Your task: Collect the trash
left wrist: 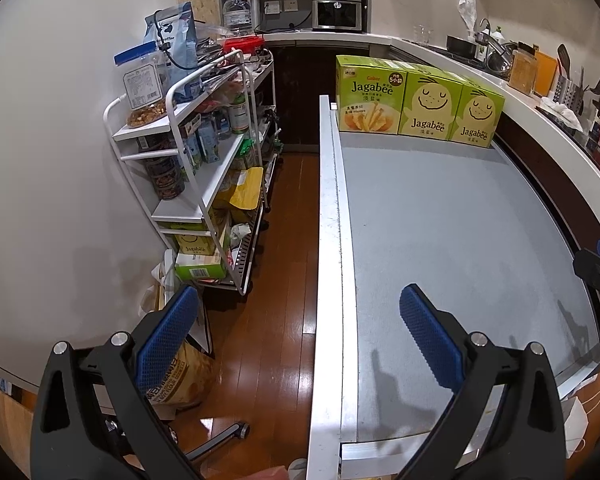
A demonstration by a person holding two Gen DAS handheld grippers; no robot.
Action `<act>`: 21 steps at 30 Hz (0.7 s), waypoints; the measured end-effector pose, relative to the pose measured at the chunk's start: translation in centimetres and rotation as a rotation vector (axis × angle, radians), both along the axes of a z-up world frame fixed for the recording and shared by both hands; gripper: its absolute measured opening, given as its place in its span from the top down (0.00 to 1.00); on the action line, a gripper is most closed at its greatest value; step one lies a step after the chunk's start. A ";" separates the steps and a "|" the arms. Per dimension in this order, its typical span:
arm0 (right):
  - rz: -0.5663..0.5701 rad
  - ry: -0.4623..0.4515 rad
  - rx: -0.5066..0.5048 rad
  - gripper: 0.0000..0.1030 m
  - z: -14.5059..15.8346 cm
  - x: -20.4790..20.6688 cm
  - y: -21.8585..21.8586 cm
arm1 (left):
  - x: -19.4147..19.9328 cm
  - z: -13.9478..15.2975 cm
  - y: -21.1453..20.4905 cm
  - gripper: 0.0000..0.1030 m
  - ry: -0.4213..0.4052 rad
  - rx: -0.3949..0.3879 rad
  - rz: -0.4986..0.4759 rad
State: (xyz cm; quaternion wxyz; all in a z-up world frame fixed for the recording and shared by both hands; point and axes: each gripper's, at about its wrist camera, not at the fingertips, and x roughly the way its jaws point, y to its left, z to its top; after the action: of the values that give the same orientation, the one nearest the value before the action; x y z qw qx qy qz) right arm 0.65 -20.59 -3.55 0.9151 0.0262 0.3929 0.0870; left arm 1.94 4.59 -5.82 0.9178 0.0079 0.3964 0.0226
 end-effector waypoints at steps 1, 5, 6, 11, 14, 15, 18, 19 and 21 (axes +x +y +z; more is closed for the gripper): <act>0.001 0.000 0.000 0.05 0.0 0.1 0.0 | 0.1 0.0 0.0 0.02 0.000 -0.001 0.000; -0.002 0.000 0.004 0.05 0.0 0.1 0.0 | 0.1 0.0 -0.1 0.02 -0.002 -0.002 0.003; -0.002 0.001 0.004 0.05 0.1 0.2 0.0 | 0.1 0.1 -0.1 0.02 -0.002 -0.001 0.003; -0.002 0.000 0.006 0.05 0.0 0.1 0.0 | 0.1 0.1 -0.1 0.02 -0.003 -0.007 0.005; 0.001 0.000 0.007 0.05 0.0 0.2 0.1 | 0.1 0.2 -0.1 0.02 -0.004 -0.006 0.006; 0.004 -0.001 0.008 0.05 0.0 0.2 0.1 | 0.2 0.2 -0.1 0.02 -0.005 -0.004 0.008; 0.009 0.000 0.009 0.05 0.0 0.2 0.2 | 0.2 0.2 -0.1 0.02 -0.007 -0.008 0.008; 0.011 0.000 0.009 0.05 0.0 0.2 0.2 | 0.2 0.3 -0.1 0.02 -0.007 -0.010 0.007; 0.013 0.000 0.008 0.05 0.1 0.3 0.3 | 0.2 0.3 -0.1 0.02 -0.010 -0.010 0.009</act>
State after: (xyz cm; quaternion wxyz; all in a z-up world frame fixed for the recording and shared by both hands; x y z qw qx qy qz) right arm 0.92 -20.32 -3.50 0.9143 0.0274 0.3928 0.0946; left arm 2.09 4.45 -5.48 0.9197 0.0015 0.3919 0.0247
